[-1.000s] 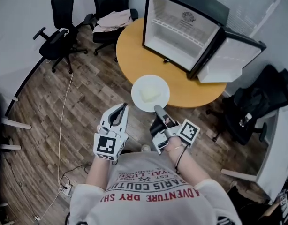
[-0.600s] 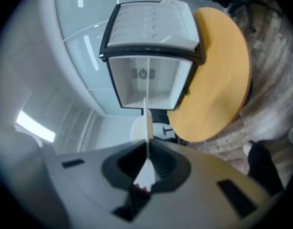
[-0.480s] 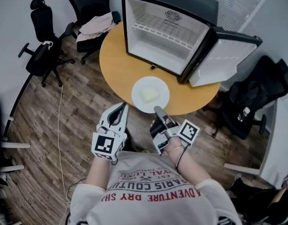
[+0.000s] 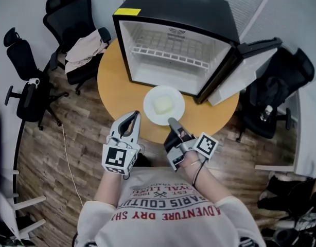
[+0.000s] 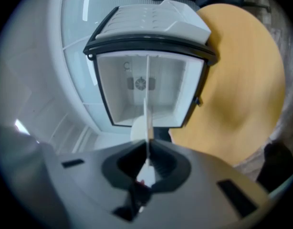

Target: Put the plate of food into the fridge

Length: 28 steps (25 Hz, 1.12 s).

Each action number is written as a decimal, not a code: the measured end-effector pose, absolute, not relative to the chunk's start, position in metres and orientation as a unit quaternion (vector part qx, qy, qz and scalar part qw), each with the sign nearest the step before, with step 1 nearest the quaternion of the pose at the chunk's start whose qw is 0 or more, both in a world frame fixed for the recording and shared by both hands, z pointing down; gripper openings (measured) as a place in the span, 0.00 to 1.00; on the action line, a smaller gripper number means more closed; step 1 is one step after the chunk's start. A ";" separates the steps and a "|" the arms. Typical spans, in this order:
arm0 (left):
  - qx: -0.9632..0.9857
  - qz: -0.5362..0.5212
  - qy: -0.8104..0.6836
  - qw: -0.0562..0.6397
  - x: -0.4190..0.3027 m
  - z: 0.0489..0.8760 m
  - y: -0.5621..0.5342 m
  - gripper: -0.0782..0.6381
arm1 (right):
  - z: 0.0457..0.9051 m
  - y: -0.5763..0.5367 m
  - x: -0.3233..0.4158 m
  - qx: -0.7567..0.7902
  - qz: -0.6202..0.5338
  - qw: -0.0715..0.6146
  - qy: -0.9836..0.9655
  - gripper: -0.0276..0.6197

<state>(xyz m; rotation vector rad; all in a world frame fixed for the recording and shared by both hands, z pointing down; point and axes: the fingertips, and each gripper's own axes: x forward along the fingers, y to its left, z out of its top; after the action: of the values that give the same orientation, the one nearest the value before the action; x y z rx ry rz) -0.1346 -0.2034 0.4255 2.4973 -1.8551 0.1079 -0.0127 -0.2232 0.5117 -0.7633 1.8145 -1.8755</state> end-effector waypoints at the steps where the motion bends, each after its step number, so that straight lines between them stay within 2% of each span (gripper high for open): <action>1: 0.809 0.036 -0.587 0.013 -0.143 0.423 -0.214 0.15 | 0.510 -0.231 -0.020 -0.282 -0.672 0.218 0.649 0.10; 13: 0.874 0.051 -0.483 0.008 -0.192 0.424 -0.302 0.16 | 0.501 -0.298 -0.067 -0.353 -0.640 0.308 0.610 0.10; 28: 0.886 0.054 -0.461 0.014 -0.185 0.431 -0.357 0.15 | 0.495 -0.359 -0.052 -0.391 -0.617 0.338 0.594 0.10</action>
<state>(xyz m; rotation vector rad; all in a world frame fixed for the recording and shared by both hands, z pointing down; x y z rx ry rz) -0.1854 -0.3571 0.4311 2.7592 -1.4348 0.1693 -0.0519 -0.3585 0.4953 -1.0177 1.5491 -1.6068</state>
